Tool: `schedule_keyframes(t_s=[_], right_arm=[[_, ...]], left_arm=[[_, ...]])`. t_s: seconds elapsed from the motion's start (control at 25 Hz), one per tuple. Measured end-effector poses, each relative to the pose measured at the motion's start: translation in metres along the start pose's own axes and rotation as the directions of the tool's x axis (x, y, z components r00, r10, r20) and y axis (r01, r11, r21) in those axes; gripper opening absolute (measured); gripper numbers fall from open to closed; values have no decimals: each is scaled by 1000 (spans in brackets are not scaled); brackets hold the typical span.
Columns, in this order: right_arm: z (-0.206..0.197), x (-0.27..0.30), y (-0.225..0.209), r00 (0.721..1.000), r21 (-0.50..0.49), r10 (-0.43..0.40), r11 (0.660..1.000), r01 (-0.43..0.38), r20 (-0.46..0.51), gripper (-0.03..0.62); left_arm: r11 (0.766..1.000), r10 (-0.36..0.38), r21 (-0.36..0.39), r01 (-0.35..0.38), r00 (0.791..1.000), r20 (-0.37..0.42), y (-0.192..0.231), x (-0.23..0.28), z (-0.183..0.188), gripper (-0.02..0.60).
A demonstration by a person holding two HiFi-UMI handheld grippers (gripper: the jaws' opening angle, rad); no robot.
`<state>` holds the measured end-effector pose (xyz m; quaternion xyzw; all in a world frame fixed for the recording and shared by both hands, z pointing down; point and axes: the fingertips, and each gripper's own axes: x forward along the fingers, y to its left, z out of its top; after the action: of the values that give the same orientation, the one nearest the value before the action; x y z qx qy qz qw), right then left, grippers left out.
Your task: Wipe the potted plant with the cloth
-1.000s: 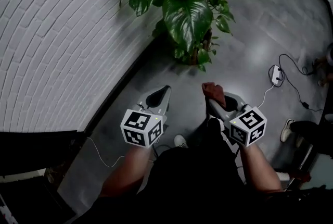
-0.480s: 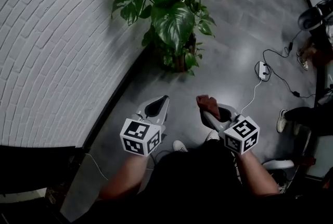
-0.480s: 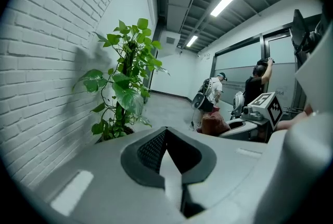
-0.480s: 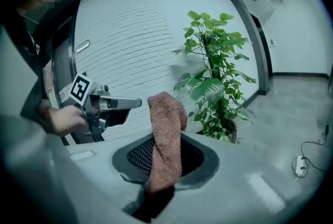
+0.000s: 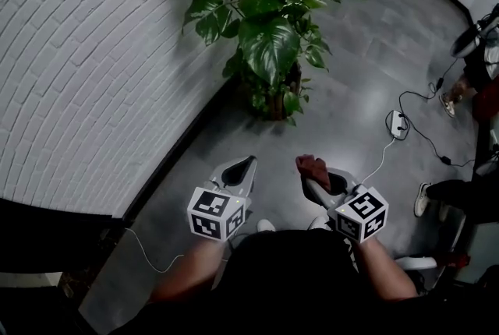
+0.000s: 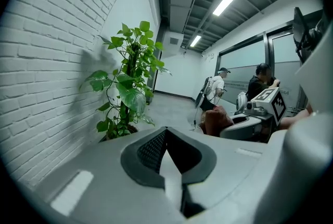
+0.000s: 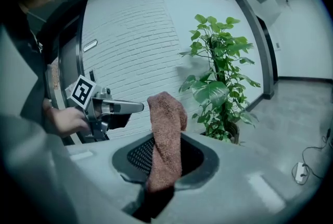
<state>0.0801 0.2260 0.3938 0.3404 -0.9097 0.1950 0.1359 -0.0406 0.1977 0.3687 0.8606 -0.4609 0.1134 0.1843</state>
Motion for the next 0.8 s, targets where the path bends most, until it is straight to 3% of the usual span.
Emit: schedule_keyframes(t_s=[0.8], right_arm=[[7, -14, -23, 1000, -28, 12, 1000, -12, 9, 58]], left_arm=[[999, 43, 15, -43, 999, 26, -13, 3, 10, 17]])
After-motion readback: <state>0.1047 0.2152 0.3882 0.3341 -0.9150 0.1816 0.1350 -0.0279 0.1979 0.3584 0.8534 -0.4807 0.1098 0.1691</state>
